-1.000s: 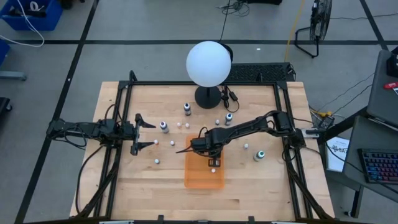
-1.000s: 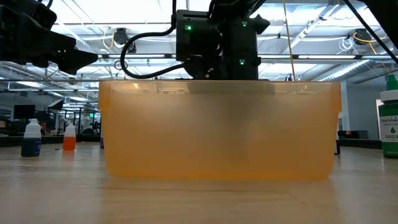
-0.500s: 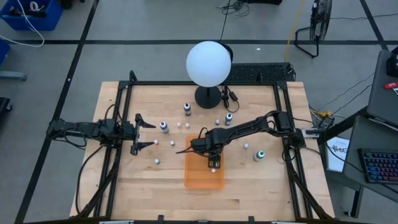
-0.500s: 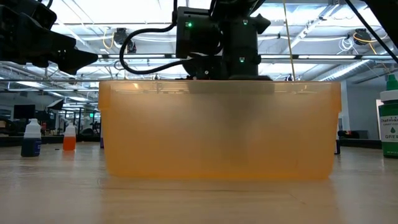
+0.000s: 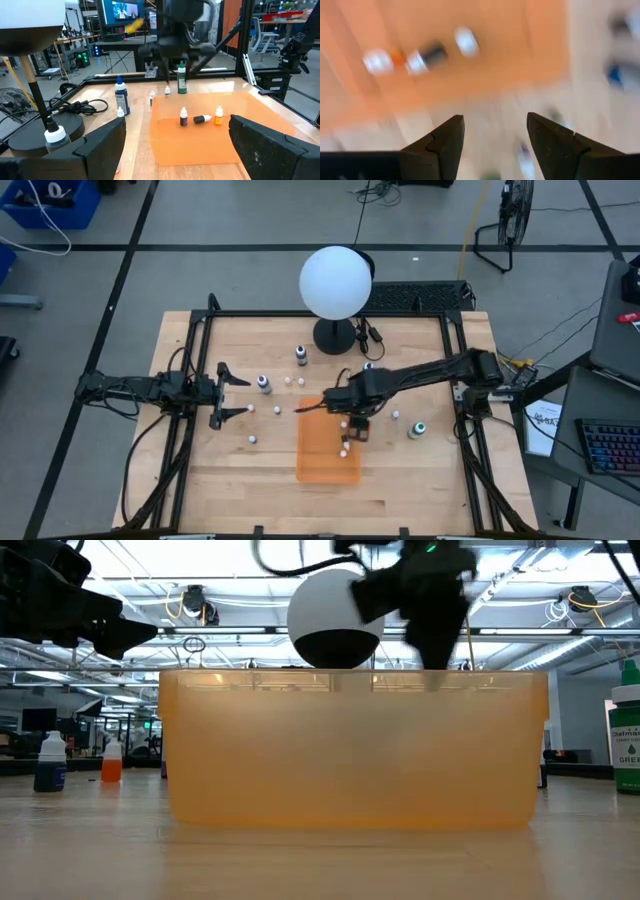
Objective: Pick & Place food coloring
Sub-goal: Put the small purple food coloring bottle into the orange bin
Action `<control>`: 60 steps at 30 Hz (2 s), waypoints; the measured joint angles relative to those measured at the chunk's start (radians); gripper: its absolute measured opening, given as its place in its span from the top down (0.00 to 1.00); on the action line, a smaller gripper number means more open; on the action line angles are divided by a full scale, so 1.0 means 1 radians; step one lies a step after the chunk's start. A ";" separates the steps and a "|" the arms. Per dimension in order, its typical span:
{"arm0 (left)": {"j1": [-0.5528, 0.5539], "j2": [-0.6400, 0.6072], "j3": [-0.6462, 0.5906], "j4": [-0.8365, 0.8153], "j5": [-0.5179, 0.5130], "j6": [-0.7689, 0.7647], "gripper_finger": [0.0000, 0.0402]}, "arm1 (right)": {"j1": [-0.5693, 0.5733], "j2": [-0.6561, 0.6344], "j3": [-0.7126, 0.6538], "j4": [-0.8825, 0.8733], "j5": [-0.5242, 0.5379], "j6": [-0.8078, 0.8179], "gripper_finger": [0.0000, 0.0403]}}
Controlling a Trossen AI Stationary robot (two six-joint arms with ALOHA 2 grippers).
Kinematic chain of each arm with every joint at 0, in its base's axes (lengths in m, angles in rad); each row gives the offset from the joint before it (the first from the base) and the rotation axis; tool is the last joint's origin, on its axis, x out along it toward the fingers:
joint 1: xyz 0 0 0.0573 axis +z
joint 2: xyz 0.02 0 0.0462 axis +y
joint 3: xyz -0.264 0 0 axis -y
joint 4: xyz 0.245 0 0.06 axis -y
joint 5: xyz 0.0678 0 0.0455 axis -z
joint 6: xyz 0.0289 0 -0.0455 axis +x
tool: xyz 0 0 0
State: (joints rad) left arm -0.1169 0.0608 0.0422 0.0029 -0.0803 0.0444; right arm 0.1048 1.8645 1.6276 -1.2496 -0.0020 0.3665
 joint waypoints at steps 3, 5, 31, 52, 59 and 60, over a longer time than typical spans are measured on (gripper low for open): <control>0.000 0.000 0.000 0.000 0.000 0.000 0.13 | 0.009 -0.077 -0.009 -0.128 0.026 0.111 0.49; 0.000 0.000 0.000 0.000 0.000 0.000 0.12 | 0.019 -0.132 -0.042 -0.158 0.061 0.170 0.49; 0.000 0.000 0.000 0.000 0.000 0.000 0.12 | 0.008 -0.453 -0.711 0.318 0.025 0.374 0.50; 0.000 0.000 0.000 0.000 0.001 0.000 0.12 | -0.034 -0.325 -0.759 0.458 0.026 0.278 0.50; 0.000 0.000 0.000 0.000 0.001 0.000 0.12 | -0.036 -0.322 -0.759 0.460 0.027 0.279 0.50; 0.000 0.000 0.000 0.000 0.001 0.000 0.13 | -0.036 -0.321 -0.759 0.460 0.027 0.279 0.50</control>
State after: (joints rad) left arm -0.1169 0.0608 0.0422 0.0032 -0.0795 0.0444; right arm 0.0689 1.5433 0.8688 -0.7895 0.0246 0.6457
